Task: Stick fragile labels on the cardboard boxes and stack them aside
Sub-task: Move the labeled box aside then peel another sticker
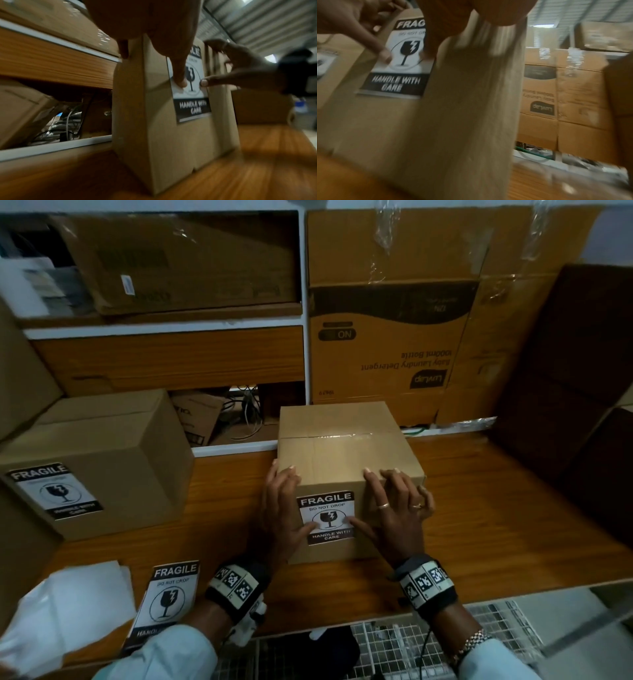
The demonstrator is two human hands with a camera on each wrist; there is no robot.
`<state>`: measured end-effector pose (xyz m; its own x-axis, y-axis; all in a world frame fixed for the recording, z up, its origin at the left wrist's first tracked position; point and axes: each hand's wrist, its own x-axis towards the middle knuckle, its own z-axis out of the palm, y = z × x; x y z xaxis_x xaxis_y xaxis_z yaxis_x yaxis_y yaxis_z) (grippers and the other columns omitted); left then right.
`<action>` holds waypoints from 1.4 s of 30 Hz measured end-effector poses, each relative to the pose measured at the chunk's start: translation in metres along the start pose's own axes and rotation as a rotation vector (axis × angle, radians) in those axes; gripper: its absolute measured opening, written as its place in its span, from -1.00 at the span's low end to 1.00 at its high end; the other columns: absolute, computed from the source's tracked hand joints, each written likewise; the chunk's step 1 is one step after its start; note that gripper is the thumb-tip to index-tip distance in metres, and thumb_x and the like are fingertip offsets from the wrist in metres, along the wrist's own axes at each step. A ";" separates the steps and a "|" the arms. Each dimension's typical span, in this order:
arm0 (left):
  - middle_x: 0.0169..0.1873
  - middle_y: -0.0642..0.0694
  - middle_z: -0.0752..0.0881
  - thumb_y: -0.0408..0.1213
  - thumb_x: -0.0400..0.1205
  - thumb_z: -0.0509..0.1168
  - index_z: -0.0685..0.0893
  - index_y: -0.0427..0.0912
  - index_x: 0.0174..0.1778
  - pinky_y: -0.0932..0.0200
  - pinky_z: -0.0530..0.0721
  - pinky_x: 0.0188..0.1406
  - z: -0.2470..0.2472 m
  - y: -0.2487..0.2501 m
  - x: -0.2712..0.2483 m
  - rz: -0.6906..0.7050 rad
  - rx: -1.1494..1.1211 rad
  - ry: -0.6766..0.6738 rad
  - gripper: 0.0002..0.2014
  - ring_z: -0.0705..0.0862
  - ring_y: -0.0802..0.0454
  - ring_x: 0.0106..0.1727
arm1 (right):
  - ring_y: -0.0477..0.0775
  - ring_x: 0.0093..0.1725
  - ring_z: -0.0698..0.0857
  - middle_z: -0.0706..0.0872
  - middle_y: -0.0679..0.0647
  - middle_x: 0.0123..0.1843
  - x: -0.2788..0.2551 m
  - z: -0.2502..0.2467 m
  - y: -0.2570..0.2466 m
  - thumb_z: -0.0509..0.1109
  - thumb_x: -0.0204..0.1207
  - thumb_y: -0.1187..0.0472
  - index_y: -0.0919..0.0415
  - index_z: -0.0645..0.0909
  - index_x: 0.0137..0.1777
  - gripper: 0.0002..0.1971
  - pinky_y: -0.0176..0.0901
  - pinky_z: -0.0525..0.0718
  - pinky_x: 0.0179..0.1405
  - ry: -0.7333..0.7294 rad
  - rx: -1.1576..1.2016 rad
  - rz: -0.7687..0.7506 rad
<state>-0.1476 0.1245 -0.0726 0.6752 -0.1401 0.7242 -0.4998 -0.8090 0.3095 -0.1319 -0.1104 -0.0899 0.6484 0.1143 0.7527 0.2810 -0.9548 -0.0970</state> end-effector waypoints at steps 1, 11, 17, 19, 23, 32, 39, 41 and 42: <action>0.58 -0.28 0.36 0.15 0.18 0.64 0.30 -0.25 0.59 -0.31 0.43 0.58 0.000 -0.002 -0.004 0.036 0.058 -0.032 0.13 0.27 -0.36 0.68 | 0.28 0.58 0.34 0.33 0.23 0.60 -0.002 0.001 0.003 0.57 0.20 -0.52 -0.04 0.24 0.70 0.14 0.33 0.18 0.52 -0.018 -0.040 -0.026; 0.68 -0.46 0.13 0.41 -0.03 0.66 -0.15 -0.23 0.79 -0.53 0.50 0.44 0.018 0.005 -0.022 -0.094 0.361 -0.233 0.65 0.26 -0.48 0.64 | 0.34 0.67 0.24 0.22 0.32 0.67 -0.008 -0.001 0.003 0.63 0.01 -0.53 0.13 0.01 0.76 0.43 0.36 0.04 0.64 -0.118 -0.088 -0.117; 0.67 -0.38 0.21 0.17 0.04 0.76 -0.05 -0.15 0.80 -0.30 0.74 0.19 0.007 0.003 -0.013 -0.095 0.288 -0.224 0.53 0.59 -0.37 0.43 | 0.28 0.57 0.35 0.32 0.23 0.60 0.003 -0.010 -0.003 0.69 0.11 -0.39 0.00 0.27 0.68 0.16 0.30 0.19 0.49 -0.068 0.028 -0.051; 0.63 -0.29 0.25 -0.08 0.06 0.82 0.12 -0.10 0.75 -0.20 0.81 0.11 -0.005 -0.006 -0.009 -0.048 0.179 -0.169 0.39 0.64 -0.33 0.37 | 0.29 0.55 0.39 0.34 0.20 0.57 0.006 -0.017 0.006 0.68 0.21 -0.32 -0.06 0.40 0.62 -0.02 0.34 0.22 0.47 -0.044 0.082 0.019; 0.63 -0.22 0.24 -0.15 0.31 0.74 0.26 0.12 0.69 0.08 0.84 -0.06 -0.023 -0.018 0.003 -0.112 -0.060 -0.107 0.08 0.60 -0.13 0.34 | 0.35 0.74 0.16 0.11 0.21 0.78 0.006 -0.031 0.032 0.74 0.26 -0.17 -0.14 0.43 0.66 -0.06 0.54 0.32 0.56 -0.117 0.303 0.247; 0.71 -0.16 0.24 -0.36 0.43 0.64 0.19 0.31 0.63 0.55 0.53 0.06 -0.013 0.001 0.006 -0.350 -0.050 -0.164 0.01 0.46 0.04 0.44 | 0.37 0.67 0.31 0.00 0.04 0.80 0.014 -0.022 0.040 0.72 0.27 0.41 -0.23 0.10 0.71 0.16 0.49 0.75 0.21 -0.271 0.674 0.228; 0.67 0.12 0.16 -0.25 0.55 0.57 0.02 0.70 0.54 0.24 0.80 0.05 -0.095 0.013 0.025 -0.317 0.021 -0.049 0.02 0.61 -0.02 0.37 | 0.55 0.59 0.41 0.01 0.13 0.81 0.052 -0.036 0.001 0.72 0.29 0.33 -0.30 0.11 0.69 0.13 0.54 0.78 0.08 -0.234 0.779 0.152; 0.65 0.21 0.11 -0.24 0.54 0.57 -0.05 0.70 0.57 -0.09 0.86 0.02 -0.126 0.013 0.035 -0.303 0.102 -0.017 0.07 0.66 -0.16 0.37 | 0.55 0.58 0.44 0.04 0.16 0.82 0.072 -0.043 -0.021 0.74 0.27 0.34 -0.23 0.15 0.69 0.12 0.47 0.78 0.07 -0.191 0.826 0.115; 0.66 0.21 0.10 -0.23 0.54 0.57 -0.05 0.69 0.58 -0.13 0.87 0.00 -0.141 0.010 0.039 -0.302 0.136 -0.004 0.07 0.67 -0.17 0.36 | 0.54 0.58 0.43 0.04 0.15 0.82 0.082 -0.046 -0.033 0.75 0.25 0.33 -0.19 0.18 0.69 0.11 0.43 0.77 0.08 -0.168 0.842 0.094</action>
<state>-0.2030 0.1918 0.0455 0.7842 0.1158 0.6096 -0.1995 -0.8832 0.4245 -0.1206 -0.0823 0.0046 0.7725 0.1479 0.6176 0.6089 -0.4488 -0.6541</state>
